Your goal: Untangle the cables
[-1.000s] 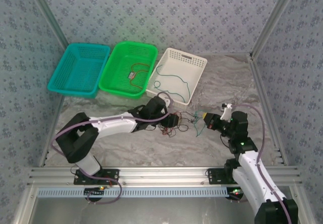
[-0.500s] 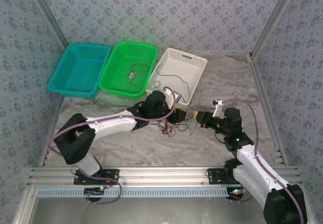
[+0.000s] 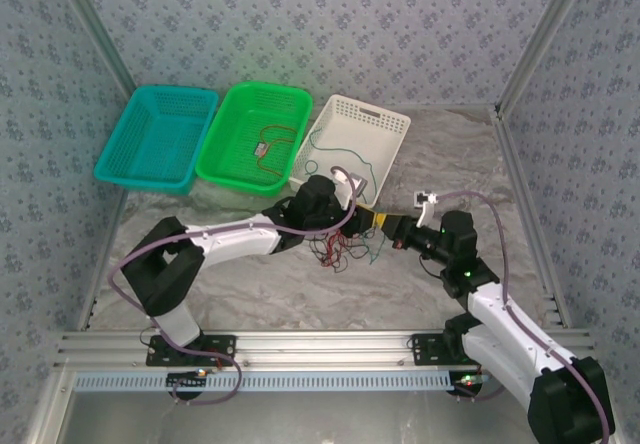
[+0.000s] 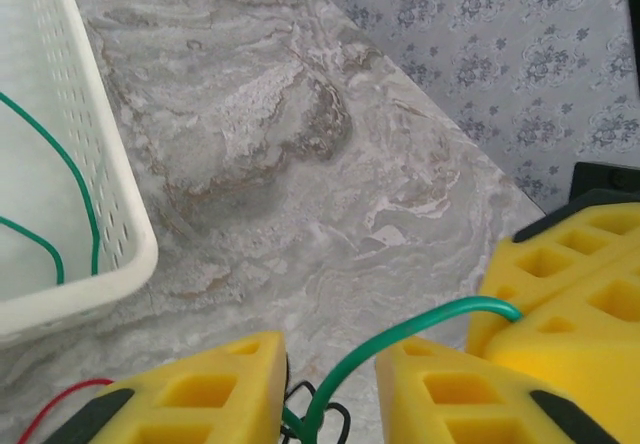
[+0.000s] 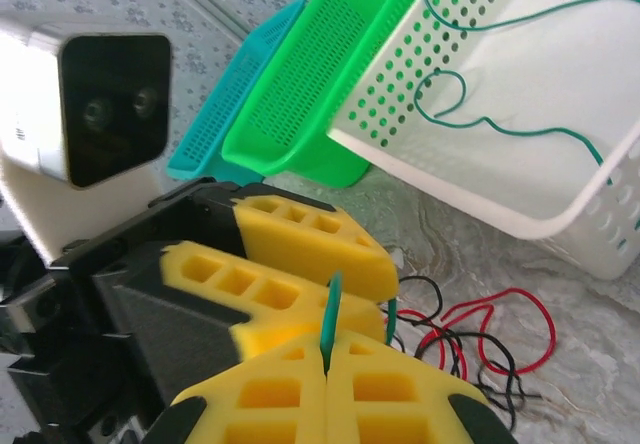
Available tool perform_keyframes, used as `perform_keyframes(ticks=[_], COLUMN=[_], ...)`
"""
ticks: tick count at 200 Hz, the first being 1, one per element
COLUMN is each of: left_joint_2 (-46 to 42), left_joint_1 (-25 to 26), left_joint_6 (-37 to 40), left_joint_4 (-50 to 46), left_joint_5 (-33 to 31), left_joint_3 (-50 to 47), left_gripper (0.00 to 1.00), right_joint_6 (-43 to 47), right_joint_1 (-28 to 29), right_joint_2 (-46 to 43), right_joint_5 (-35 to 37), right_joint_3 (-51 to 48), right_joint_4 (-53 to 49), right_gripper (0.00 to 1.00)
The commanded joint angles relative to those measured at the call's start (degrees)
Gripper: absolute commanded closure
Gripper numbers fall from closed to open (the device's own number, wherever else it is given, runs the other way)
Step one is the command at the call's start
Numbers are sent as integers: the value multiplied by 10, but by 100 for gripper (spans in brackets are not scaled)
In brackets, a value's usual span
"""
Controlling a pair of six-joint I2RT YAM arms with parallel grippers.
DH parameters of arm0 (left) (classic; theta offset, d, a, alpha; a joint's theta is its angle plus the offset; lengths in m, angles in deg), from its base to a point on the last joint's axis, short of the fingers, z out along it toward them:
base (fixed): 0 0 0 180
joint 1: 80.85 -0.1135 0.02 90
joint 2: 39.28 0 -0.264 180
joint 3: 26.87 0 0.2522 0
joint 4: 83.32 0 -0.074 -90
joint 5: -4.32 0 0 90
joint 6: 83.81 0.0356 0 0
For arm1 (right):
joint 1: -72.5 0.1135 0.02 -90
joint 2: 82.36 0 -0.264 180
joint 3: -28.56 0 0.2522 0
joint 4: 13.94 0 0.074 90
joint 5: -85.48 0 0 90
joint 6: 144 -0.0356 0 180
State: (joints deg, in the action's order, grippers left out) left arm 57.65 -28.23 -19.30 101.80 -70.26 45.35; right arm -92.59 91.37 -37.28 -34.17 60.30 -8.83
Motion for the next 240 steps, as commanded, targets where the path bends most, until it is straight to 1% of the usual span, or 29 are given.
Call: perform_keyframes(ticks=[1, 28, 66, 99, 114, 130, 140, 157, 169, 185, 197, 210, 225, 240], left_joint_2=[27, 59, 71, 55, 46, 40, 38, 34, 30, 19, 6, -10, -28, -47], left_joint_1=[4, 4, 4, 4, 4, 4, 4, 4, 3, -2, -10, -21, -37, -51], left_joint_6=[3, -14, -46, -55, -56, -57, -60, -66, -73, -87, -98, -109, -113, -109], left_joint_4=[-11, -33, -34, -36, -38, -38, -38, -43, -50, -53, -56, -64, -73, -80], left_joint_5=[-45, -51, -70, -78, -80, -84, -88, -95, -106, -122, -141, -163, -180, -183], left_joint_3=[5, 20, -7, -42, -56, -71, -77, -85, -92, -110, -127, -147, -167, -178], left_gripper=[73, 75, 80, 85, 91, 100, 100, 100, 100, 100, 100, 100, 100, 100], right_joint_6=[-20, -35, -40, -38, -43, -45, -48, -54, -63, -78, -85, -96, -103, -95], right_joint_1=[7, 8, -1, -22, -34, -48, -53, -63, -75, -104, -133, -167, -203, -216], right_joint_2=[-9, -32, -74, -97, -98, -97, -98, -106, -118, -141, -158, -171, -173, -164], right_joint_5=[-30, -34, 4, 46, 60, 56, 60, 94, 131, 171, 183, 176, 147, 113], right_joint_3=[7, 1, 0, 5, 4, 9, 10, 10, 7, 6, 5, 3, 6, 16], right_joint_4=[91, 143, 142, 122, 124, 125, 123, 97, 73, 24, -9, -32, -45, -50], right_gripper=[100, 100, 100, 100, 100, 100, 100, 100, 100, 100, 100, 100, 100, 100])
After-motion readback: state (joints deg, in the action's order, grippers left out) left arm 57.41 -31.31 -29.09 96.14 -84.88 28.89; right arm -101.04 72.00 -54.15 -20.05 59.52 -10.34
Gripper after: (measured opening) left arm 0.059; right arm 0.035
